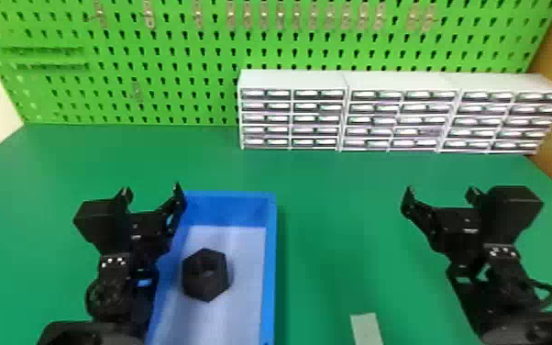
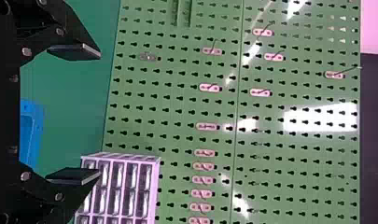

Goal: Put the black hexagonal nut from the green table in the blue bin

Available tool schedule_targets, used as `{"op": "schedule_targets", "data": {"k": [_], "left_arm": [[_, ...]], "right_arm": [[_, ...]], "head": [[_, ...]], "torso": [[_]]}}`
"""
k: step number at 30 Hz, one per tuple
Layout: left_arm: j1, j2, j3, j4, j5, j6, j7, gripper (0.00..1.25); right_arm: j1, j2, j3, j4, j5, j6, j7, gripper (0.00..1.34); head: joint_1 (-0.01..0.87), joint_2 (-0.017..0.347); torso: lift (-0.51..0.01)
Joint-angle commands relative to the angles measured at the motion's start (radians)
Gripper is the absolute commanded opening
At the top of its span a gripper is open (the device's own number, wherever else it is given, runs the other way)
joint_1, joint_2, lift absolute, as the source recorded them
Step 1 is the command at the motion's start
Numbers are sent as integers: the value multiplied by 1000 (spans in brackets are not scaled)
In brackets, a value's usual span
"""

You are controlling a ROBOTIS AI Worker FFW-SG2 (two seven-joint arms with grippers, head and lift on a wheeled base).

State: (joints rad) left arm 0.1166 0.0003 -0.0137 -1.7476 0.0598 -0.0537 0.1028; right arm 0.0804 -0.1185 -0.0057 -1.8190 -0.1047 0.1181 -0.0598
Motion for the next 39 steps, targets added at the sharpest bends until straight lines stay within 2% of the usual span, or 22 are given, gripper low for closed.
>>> {"op": "schedule_targets", "data": {"k": [1, 39], "left_arm": [[1, 0, 0, 0, 0, 0, 0, 881], [1, 0, -3, 0, -2, -2, 0, 881]], "right_arm": [[-1, -1, 1, 1, 0, 3, 0, 1207], [7, -4, 1, 1, -1, 3, 0, 1207]], "head": [[657, 57], [657, 57]], "torso": [[-95], [-95]]}}
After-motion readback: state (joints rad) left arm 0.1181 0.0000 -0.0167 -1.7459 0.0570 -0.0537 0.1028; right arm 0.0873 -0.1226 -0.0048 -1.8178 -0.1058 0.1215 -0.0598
